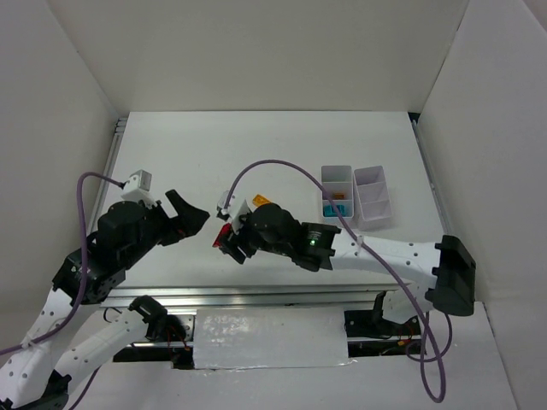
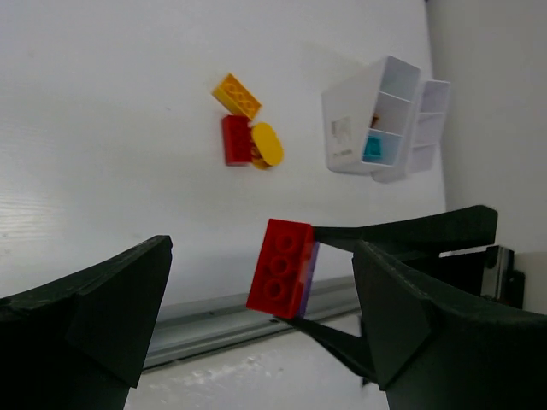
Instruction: Sort the legos into containers by color
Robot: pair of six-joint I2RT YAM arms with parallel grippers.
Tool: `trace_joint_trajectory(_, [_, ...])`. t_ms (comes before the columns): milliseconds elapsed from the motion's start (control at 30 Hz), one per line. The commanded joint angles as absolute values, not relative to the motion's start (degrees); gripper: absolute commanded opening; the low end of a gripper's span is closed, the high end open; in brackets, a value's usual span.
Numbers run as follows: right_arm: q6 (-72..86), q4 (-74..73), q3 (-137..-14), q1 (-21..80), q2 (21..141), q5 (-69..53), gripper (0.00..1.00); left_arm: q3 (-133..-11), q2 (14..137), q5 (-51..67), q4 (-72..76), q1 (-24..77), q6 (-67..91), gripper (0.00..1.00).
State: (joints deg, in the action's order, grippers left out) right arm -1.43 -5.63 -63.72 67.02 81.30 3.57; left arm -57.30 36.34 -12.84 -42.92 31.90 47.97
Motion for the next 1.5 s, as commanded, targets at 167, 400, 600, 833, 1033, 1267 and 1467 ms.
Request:
trace_joint_trajectory(167, [-5.97, 4.38, -60.56, 75.23, 73.83, 15.37, 0.00, -56.26, 36.48, 5.79, -35.08, 31.73, 55.55, 0.96])
trace_joint_trajectory(400, [-9.40, 8.26, -59.85, 77.43, 71.55, 21.10, 0.00, -53.88, 35.77, 11.07, -33.31, 31.73, 54.32, 0.92])
trace_joint_trajectory(600, [-10.99, 7.82, -61.17, 77.61, 71.28, 21.80, 0.00, -53.70, 37.79, 16.52, -30.94, 31.73, 51.24, 0.85])
trace_joint_trajectory(833, [-10.99, 7.82, -61.61, 77.87, 70.84, 20.31, 0.00, -51.59, 38.14, 19.51, -27.25, 31.73, 50.54, 0.61])
trace_joint_trajectory(1033, [-10.81, 8.00, -61.52, 78.31, 70.75, 19.60, 0.00, -52.29, 38.58, 19.51, -27.42, 31.82, 49.31, 0.27])
trace_joint_trajectory(1267, [-8.97, 11.77, -57.31, 78.22, 67.42, 16.44, 0.99, -53.00, 37.53, 18.98, -26.20, 31.82, 47.81, 0.00])
trace_joint_trajectory(1467, [-4.05, 8.97, -54.67, 77.96, 62.41, 17.75, 1.00, -54.84, 36.12, 16.88, -26.36, 31.73, 46.15, 0.00])
